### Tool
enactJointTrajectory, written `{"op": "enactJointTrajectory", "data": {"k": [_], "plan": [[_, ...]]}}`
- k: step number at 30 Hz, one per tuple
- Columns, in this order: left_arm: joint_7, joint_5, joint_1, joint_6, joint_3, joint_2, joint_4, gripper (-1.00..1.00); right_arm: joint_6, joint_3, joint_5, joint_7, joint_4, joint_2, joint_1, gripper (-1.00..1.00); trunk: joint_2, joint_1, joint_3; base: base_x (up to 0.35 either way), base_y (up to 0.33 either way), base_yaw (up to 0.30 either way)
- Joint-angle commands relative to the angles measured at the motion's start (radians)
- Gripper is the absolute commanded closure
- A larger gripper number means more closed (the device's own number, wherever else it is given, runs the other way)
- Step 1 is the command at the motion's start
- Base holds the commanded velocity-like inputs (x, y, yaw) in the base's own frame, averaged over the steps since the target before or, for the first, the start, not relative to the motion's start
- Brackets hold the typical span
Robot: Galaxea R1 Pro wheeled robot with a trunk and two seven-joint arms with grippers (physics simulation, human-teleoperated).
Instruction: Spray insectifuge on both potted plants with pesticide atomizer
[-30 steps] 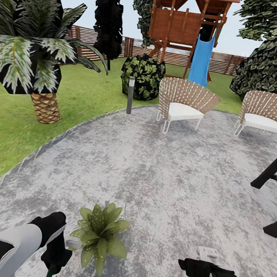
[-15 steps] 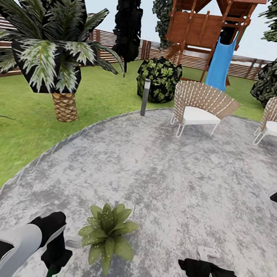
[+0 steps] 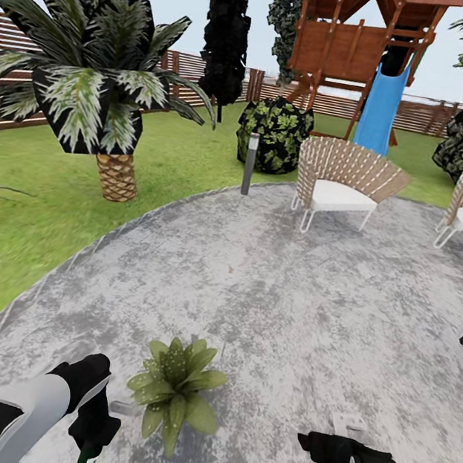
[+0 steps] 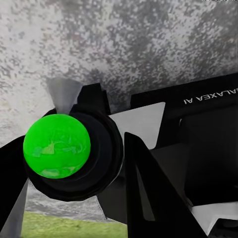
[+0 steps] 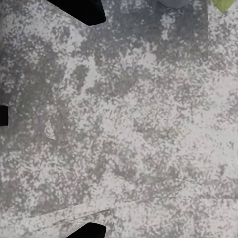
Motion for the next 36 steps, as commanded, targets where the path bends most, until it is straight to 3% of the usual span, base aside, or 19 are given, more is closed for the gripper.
{"op": "enactJointTrajectory", "data": {"k": [1,15,36], "plan": [[-0.011,-0.004,0.0,0.002,-0.007,0.0,-0.001,1.0,0.003,-0.001,0.011,0.009,-0.001,0.0,0.0,-1.0,0.0,0.0,-0.001,0.0,-0.237,0.262],[-0.011,-0.003,-0.001,0.002,-0.006,0.0,-0.001,1.0,0.003,-0.001,0.011,0.009,0.0,0.0,-0.001,-1.0,0.0,0.0,-0.001,0.0,-0.328,0.263],[-0.011,-0.003,-0.001,0.002,-0.005,0.0,-0.001,1.0,0.003,-0.002,0.008,0.009,-0.001,0.0,0.0,-1.0,0.0,0.0,-0.002,0.0,-0.318,0.087]]}}
